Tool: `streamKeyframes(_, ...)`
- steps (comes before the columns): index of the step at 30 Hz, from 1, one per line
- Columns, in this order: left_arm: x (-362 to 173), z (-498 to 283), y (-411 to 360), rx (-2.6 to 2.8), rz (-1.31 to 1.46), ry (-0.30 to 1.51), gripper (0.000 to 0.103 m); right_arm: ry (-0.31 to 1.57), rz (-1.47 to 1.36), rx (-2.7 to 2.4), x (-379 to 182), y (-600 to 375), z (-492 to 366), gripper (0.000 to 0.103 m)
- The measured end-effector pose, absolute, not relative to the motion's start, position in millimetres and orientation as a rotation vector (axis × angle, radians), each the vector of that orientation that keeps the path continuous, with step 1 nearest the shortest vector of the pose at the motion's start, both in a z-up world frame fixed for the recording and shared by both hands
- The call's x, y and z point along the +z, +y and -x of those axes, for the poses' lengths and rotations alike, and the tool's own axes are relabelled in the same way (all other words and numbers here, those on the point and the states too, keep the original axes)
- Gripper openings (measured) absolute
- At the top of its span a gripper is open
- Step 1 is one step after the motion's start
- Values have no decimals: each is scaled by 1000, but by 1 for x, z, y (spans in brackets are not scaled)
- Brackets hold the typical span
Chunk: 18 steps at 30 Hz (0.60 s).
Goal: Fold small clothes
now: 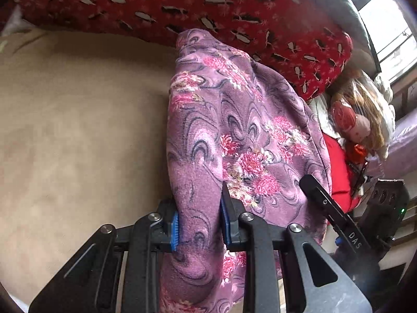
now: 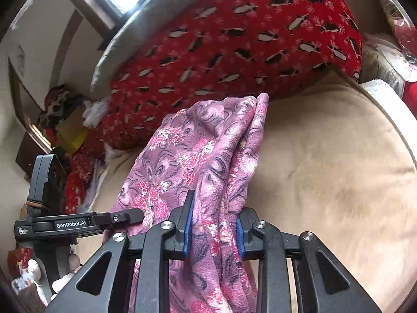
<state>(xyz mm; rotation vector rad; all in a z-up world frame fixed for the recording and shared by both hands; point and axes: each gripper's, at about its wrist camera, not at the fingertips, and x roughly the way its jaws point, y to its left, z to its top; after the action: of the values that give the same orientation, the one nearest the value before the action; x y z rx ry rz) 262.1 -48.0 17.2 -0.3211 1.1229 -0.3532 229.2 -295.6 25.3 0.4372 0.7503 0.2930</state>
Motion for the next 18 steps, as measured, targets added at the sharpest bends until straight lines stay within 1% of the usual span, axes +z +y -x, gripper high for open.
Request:
streamKeyframes(7,16,-207,-12,-300,285,1117,23,794,-471,354,20,-255,-180,26)
streamKeyframes(9,7,-194,-2,-283,282,1130,24,810,-470,364,15,-244,-170,26)
streamKeyframes(10,-3,-189,3,-268,289,1149,27,820,-472,367,10,-239,-165,27)
streamKeyframes(12,-24,-183,13,-239,298,1202,28,854,-467,362,-6,-229,-159,27)
streamKeyframes(14,-48,-181,23,-204,293,1267,34,928,-459,334,-28,-223,-159,29)
streamKeyframes(15,-55,-179,30,-210,314,1282,47,1007,-432,281,-46,-220,-160,32)
streamKeyframes(16,-56,-176,39,-216,352,1276,52,1021,-435,267,-52,-222,-159,34)
streamKeyframes(18,-50,-173,53,-223,390,1252,52,992,-518,265,-49,-235,-155,35)
